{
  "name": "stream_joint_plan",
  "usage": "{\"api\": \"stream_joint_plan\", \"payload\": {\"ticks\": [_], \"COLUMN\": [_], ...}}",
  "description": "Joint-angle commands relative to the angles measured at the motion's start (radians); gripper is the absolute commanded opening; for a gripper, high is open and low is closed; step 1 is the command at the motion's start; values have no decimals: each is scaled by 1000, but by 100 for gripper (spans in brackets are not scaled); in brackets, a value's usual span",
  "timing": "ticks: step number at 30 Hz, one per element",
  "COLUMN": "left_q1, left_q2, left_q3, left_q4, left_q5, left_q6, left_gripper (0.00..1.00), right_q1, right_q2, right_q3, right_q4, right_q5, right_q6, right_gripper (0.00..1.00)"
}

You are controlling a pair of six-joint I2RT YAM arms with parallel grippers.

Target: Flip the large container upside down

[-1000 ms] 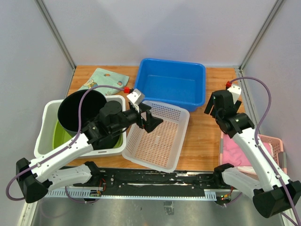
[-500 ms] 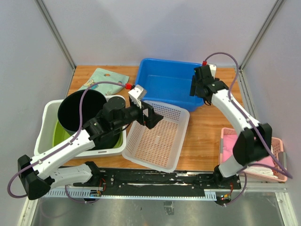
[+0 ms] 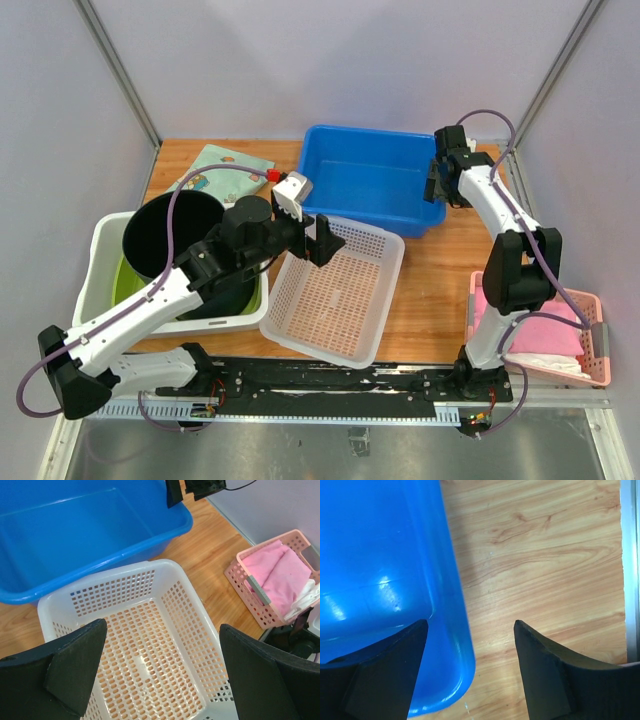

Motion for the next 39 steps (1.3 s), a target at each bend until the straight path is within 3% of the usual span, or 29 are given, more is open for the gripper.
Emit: {"api": "stream_joint_plan", "payload": {"ticks": [1, 6, 9, 13, 15, 18, 22, 26, 33, 39], "left_q1": [-6, 3, 89, 268, 285, 297, 302, 302, 301, 302], "left_q2": [17, 32, 35, 32, 32, 14, -50, -109, -177, -191], "left_q3": [97, 194, 274, 354, 376, 394, 355, 290, 203, 167], "left_q4": [-46, -135, -218, -310, -336, -354, -318, -289, -235, -216], "left_q5": [-93, -260, -280, -193, -243, -274, -258, -233, -128, -64], "left_q6": [-7, 18, -2, -27, -11, -13, -33, -60, -111, -134], "left_gripper": [99, 99, 99, 99, 99, 99, 99, 99, 99, 99], "right_q1": [58, 169, 260, 400, 451, 494, 539, 569, 571, 571], "right_q2": [-83, -121, -92, 31, 107, 218, 301, 402, 583, 672], "right_q3": [47, 85, 154, 311, 410, 537, 591, 679, 846, 905], "right_q4": [-60, -32, -27, -36, -58, -57, 49, 76, 82, 144], "right_q5": [-40, -91, -109, -90, -54, -131, -206, -153, -78, 18], "right_q6": [-2, 35, 48, 61, 106, 125, 92, 89, 234, 291], "right_gripper": [72, 72, 72, 74, 74, 74, 73, 73, 73, 61]}}
